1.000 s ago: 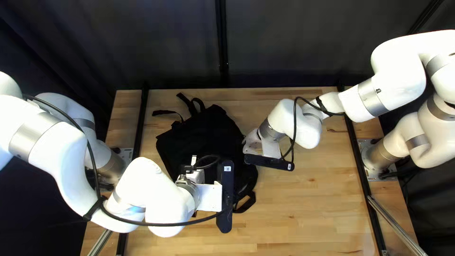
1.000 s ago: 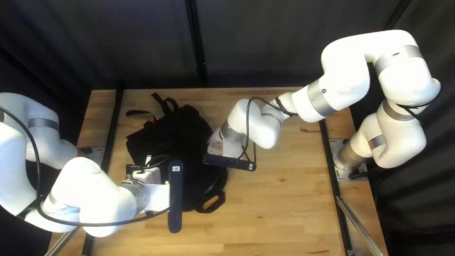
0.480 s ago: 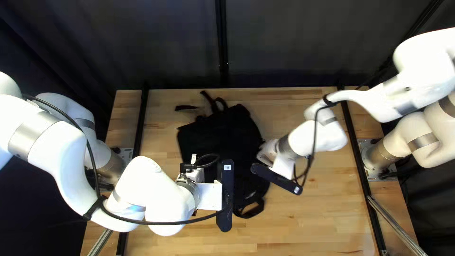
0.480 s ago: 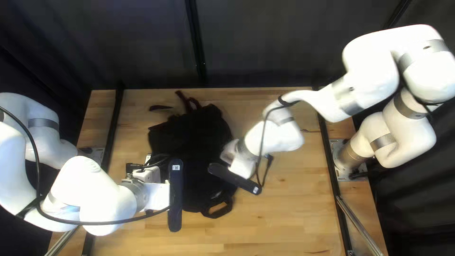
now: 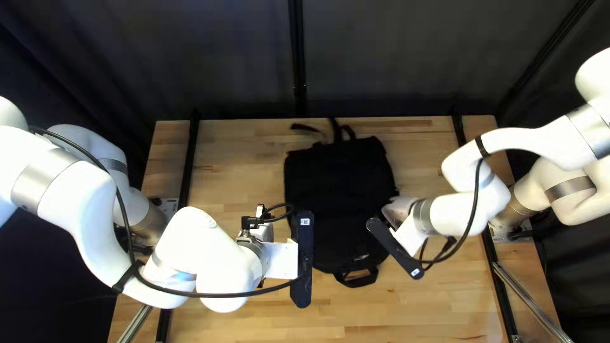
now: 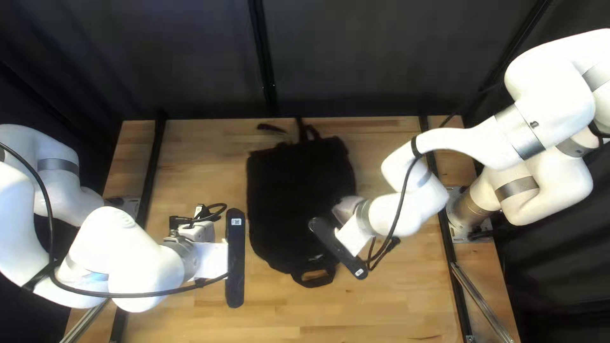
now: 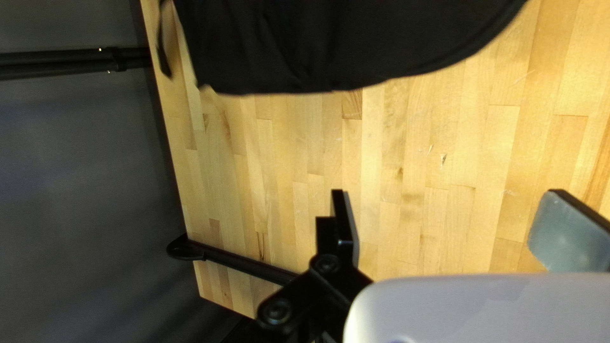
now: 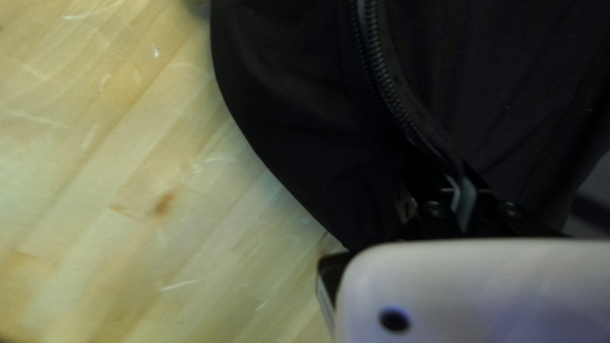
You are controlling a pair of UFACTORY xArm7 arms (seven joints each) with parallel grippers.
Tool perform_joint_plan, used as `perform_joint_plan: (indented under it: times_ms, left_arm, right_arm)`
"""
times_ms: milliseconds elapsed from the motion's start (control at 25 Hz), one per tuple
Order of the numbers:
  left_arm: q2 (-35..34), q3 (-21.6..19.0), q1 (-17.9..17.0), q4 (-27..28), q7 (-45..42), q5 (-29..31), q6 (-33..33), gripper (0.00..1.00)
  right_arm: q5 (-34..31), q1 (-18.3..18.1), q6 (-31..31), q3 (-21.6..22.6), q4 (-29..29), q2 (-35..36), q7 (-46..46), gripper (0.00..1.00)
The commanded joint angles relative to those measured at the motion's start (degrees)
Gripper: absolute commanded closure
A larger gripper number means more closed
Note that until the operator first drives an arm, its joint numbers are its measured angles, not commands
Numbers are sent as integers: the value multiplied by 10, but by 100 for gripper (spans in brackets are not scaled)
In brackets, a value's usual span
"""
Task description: Remove a lunch box from a kids backpack
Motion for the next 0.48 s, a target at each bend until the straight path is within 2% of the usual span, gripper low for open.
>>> perform_joint_plan:
  times_ms: [40,200,320,480]
  left_arm:
    - [-3,3,1,-5,-2,-3,-2,0]
    - [-10,8,6,-18,-18,-9,-4,0]
    - [-24,17,16,-42,-55,-19,-4,0]
    - [-33,16,37,-81,-163,-29,-8,0]
  right_arm:
    - [-24,3,82,21,105,98,106,100]
    - [-35,4,132,14,188,162,142,100]
    - [-43,2,158,9,218,181,166,100]
    - [-57,1,192,2,251,195,199,100]
